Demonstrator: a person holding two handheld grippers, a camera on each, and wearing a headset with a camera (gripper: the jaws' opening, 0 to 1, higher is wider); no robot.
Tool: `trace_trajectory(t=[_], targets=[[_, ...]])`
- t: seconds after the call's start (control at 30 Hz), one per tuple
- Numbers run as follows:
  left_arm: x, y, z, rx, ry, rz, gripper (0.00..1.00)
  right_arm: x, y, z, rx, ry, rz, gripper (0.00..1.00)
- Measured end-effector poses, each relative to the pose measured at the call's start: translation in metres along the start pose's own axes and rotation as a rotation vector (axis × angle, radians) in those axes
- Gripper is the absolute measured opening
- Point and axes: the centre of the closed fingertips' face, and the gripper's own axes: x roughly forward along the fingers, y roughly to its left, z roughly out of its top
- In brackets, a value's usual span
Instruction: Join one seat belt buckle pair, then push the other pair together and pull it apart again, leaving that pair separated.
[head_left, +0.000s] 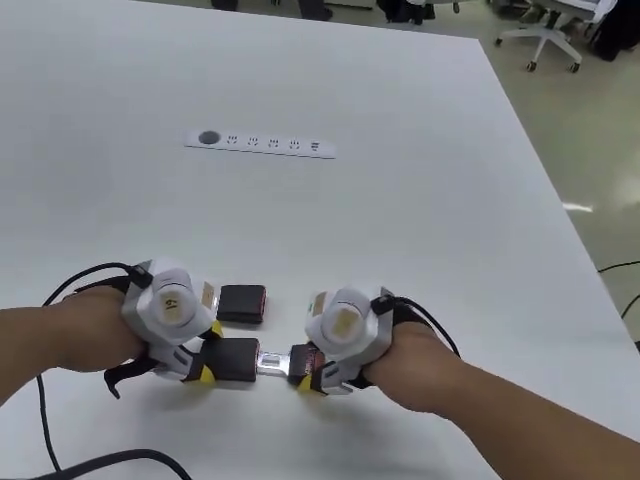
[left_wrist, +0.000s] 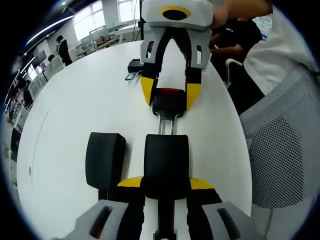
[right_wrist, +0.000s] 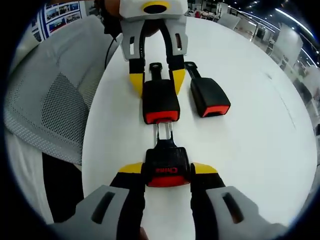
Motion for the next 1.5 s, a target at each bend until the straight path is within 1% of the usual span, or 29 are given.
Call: trace_trajectory(t=[0.07,0.17,0.23,0.3,0.43,0.47,0.53,0.6,0.63,0.73,0.87,1.0,1.07,1.13,1.23,1.33,1.37,1.4,1.43,1.5], targets=[[0.000,0.001,-0.001,-0.002,0.002,-0.001,0.33,0.001,-0.003,0.000,0.004,0.000,-0.001,0.33],[0.000,0.000,0.000,-0.003,-0.003,-0.001,0.32,-0.001,-0.003,0.000,-0.004,-0.003,0.000,0.33],[0.000,0.000,0.001,-0.005,-0.003,-0.001,0.32,-0.001,0.000,0.003,-0.029,-0.010,0.009,0.33],[0.001,0.000,0.001,-0.004,-0.001,-0.001,0.32,0.002,0.000,0.005,-0.046,-0.015,0.006,0.33],[0.002,0.002,-0.001,-0.001,0.000,-0.002,0.32,0.006,0.002,0.013,-0.039,-0.043,0.014,0.32],[0.002,0.002,0.000,-0.001,-0.002,-0.004,0.32,0.006,0.001,0.011,-0.040,-0.033,0.014,0.32],[0.002,0.001,0.001,0.005,-0.004,-0.009,0.32,0.007,0.000,0.010,-0.032,-0.059,0.025,0.32],[0.002,0.001,0.002,0.013,0.001,-0.014,0.32,0.006,0.001,0.010,-0.005,-0.089,0.031,0.32],[0.002,0.002,0.002,0.022,0.015,-0.018,0.32,0.007,0.000,0.010,-0.005,-0.096,0.030,0.32],[0.003,0.003,0.001,0.035,0.024,-0.024,0.32,0.010,0.001,0.013,-0.005,-0.106,0.023,0.31],[0.004,0.005,-0.002,0.038,0.015,-0.027,0.32,0.010,0.004,0.017,-0.010,-0.110,0.011,0.31],[0.004,0.005,-0.003,0.044,0.006,-0.028,0.31,0.011,0.003,0.016,-0.012,-0.109,0.012,0.31],[0.005,0.005,-0.003,0.046,0.010,-0.028,0.31,0.012,0.003,0.017,-0.017,-0.109,0.013,0.31],[0.006,0.006,-0.004,0.053,0.015,-0.027,0.31,0.014,0.005,0.022,-0.017,-0.110,0.015,0.31],[0.006,0.006,-0.004,0.046,0.017,-0.024,0.31,0.016,0.006,0.027,-0.033,-0.098,0.012,0.31],[0.006,0.007,-0.006,0.045,0.024,-0.021,0.31,0.014,0.006,0.027,-0.032,-0.102,0.013,0.31],[0.006,0.007,-0.007,0.038,0.024,-0.022,0.31,0.014,0.002,0.025,-0.024,-0.090,-0.003,0.31],[0.005,0.006,-0.006,0.043,0.020,-0.022,0.31,0.017,0.003,0.026,-0.030,-0.095,0.008,0.31],[0.005,0.006,-0.006,0.041,0.016,-0.022,0.31,0.018,0.003,0.026,-0.027,-0.092,0.007,0.31],[0.004,0.006,-0.006,0.038,0.014,-0.020,0.31,0.017,0.003,0.026,-0.028,-0.089,0.006,0.31]])
